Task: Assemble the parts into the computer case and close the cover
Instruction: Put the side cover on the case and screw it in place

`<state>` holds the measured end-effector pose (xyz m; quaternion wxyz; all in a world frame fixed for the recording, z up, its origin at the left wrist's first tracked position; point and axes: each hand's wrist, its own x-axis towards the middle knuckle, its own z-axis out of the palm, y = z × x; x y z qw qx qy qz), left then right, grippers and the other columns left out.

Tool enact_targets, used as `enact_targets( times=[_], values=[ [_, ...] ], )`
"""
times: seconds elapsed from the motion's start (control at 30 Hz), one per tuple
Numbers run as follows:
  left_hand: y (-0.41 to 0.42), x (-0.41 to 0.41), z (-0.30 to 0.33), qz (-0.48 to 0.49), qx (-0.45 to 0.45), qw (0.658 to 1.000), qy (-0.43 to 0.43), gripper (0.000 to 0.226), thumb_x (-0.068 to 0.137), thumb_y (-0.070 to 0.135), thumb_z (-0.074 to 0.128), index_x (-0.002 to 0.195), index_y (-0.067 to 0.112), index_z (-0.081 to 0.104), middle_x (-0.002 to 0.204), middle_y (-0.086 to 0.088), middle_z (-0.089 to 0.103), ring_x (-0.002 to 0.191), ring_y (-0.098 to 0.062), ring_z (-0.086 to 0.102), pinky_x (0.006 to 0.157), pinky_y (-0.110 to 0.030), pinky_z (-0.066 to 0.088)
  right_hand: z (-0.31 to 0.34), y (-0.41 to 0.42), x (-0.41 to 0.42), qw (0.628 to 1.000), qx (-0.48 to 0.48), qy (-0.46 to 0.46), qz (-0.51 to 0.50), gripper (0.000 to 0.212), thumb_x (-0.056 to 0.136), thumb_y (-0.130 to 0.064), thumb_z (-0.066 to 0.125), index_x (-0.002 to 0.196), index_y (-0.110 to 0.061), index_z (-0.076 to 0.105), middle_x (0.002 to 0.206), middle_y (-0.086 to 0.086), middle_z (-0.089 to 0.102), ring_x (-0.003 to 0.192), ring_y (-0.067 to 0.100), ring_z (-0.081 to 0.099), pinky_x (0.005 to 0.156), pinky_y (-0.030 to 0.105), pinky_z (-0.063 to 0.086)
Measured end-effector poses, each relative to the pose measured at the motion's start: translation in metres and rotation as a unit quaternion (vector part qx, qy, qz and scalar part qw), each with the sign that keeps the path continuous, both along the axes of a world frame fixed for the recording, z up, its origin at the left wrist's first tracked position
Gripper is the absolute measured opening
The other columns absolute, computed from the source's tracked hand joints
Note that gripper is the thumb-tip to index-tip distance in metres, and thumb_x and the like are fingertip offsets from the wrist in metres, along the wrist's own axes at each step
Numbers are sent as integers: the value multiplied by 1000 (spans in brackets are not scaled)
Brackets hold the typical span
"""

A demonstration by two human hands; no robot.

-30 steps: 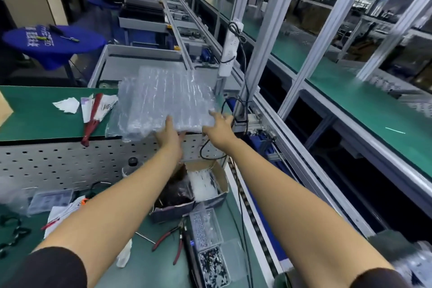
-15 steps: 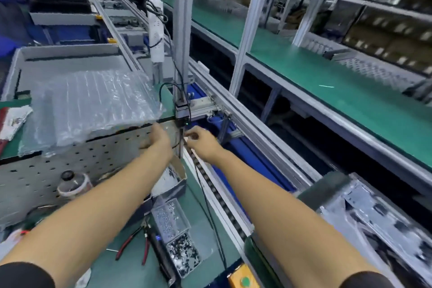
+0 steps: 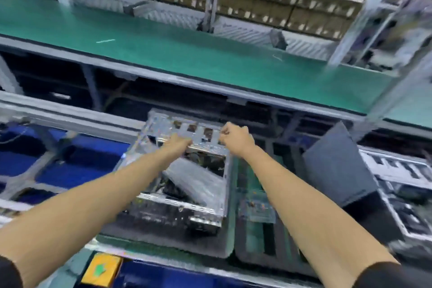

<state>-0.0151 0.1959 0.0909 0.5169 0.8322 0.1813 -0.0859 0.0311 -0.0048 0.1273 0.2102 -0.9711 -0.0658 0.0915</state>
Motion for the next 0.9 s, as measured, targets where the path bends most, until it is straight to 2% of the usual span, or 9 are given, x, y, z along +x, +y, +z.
enact_targets(
  times=[0.13,0.23,0.33,0.4,0.53,0.6,0.7,0.77,0.9],
  values=[
    [-90,21,-19,-101,21,995,-6,25,95,23,57,73,16,47,68,-6,46,64,-19,42,57,-33,27,-20,-147,5,981,-91,-17,-171,33,99,-41,54,126,-22,54,134,17,54,132,41,38,104,49,42],
    [-143,33,-28,-150,20,989,2,19,94,23,58,78,16,48,75,-8,50,68,-20,44,63,-32,31,-31,-235,2,944,-194,1,-266,73,98,-53,56,157,-20,27,163,28,19,151,49,13,121,58,21],
    [-186,43,-37,-179,26,983,-5,18,92,28,59,79,16,54,81,-2,60,71,-21,51,64,-29,35,-42,-305,1,916,-250,19,-312,84,102,-55,47,164,-17,7,166,33,-1,151,56,3,123,59,11],
    [-210,47,-42,-198,16,980,0,16,93,33,60,92,17,62,94,2,67,79,-17,57,67,-29,41,-45,-330,1,907,-250,32,-339,84,101,-54,48,164,-17,8,164,34,7,147,56,17,122,58,17],
    [-261,57,-45,-258,-4,966,20,27,99,41,54,105,17,65,113,1,65,98,-17,59,91,-34,46,-44,-337,6,920,-189,-42,-341,76,98,-38,60,157,-10,22,154,30,30,138,49,35,110,56,34],
    [-289,58,-41,-252,-64,964,58,34,101,45,50,113,16,63,126,-3,63,116,-20,58,102,-39,48,-40,-331,11,932,-138,-77,-326,68,99,-27,57,155,-8,22,147,27,41,131,45,46,100,51,43],
    [-336,57,-31,-226,-208,942,136,59,101,55,48,144,14,50,148,-8,50,136,-27,49,102,-37,48,-37,-319,20,954,-39,-39,-296,59,103,-27,49,153,-10,22,138,22,54,120,43,58,89,45,45],
    [-370,54,-24,-209,-269,925,168,72,99,62,47,154,16,37,154,-10,43,135,-32,48,99,-39,50,-39,-315,21,960,-8,-39,-278,40,104,-29,47,138,-10,38,133,20,56,117,42,58,88,46,46],
    [-434,53,-10,-136,-331,917,178,63,100,61,45,137,12,55,132,-14,64,109,-32,64,99,-48,54,-40,-331,22,951,76,-30,-299,35,108,-26,33,124,-6,56,128,17,62,118,36,59,82,37,39]
  ],
)
